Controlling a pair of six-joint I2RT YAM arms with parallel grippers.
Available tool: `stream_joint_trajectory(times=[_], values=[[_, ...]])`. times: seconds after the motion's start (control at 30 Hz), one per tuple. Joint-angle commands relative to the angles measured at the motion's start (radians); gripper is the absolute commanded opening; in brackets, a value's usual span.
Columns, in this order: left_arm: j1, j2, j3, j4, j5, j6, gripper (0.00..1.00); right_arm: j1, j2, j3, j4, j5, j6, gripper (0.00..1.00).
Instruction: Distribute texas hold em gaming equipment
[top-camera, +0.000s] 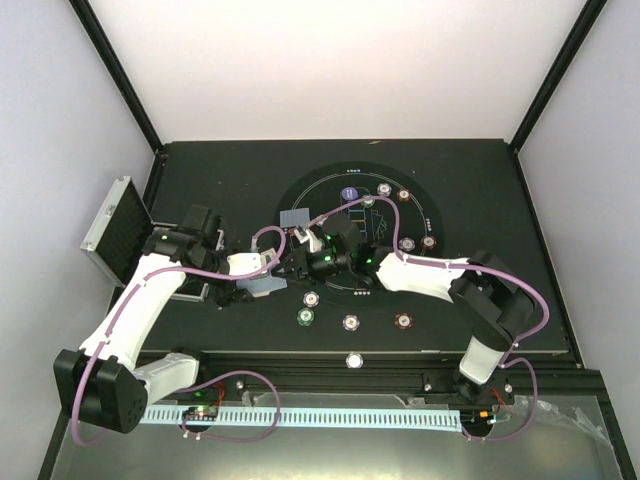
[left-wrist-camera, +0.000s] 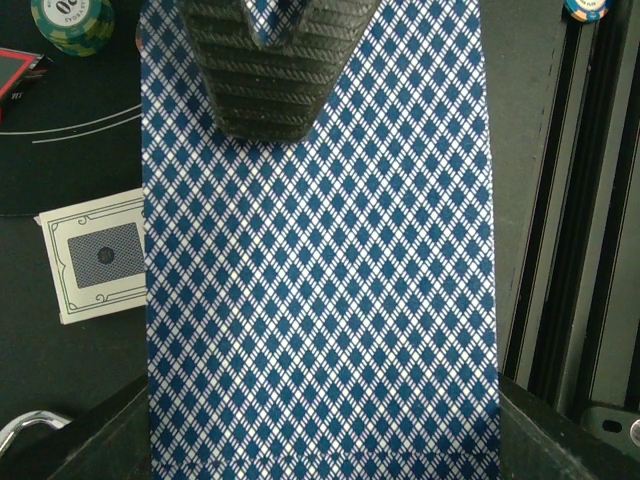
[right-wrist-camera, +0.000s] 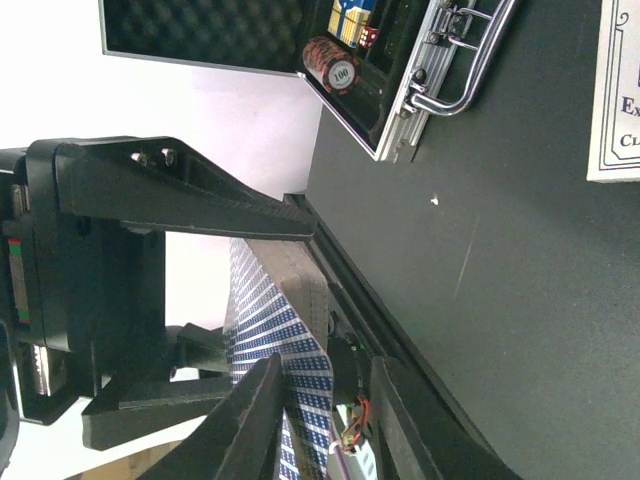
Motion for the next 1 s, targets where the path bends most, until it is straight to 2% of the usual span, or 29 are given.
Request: stream_joint_trajectory(times=[0.0,0.43,0.7,0.97], values=[[0.003,0.011,0.037,0.002,0.033,0.021,0.01,0.003,-0.026,0.005,-0.035,0.013,-0.032,0.25],[0.003,0.003,0.041,0.000,0.033,0.020,0.02,-0.006,-0.089,-0.021,-0.079,0.035,-0.060,0.21],[0.003,0.004,0.038,0.002,0.030,0.019,0.02,-0.019,-0.141,-0.052,-0.068,0.033,-0.038,0.02],[0.003,0.002,0.038,0.001,0.023,0.017,0.02,-0.073,-0.169,-0.108,0.009,-0.013,0.015,0.01]])
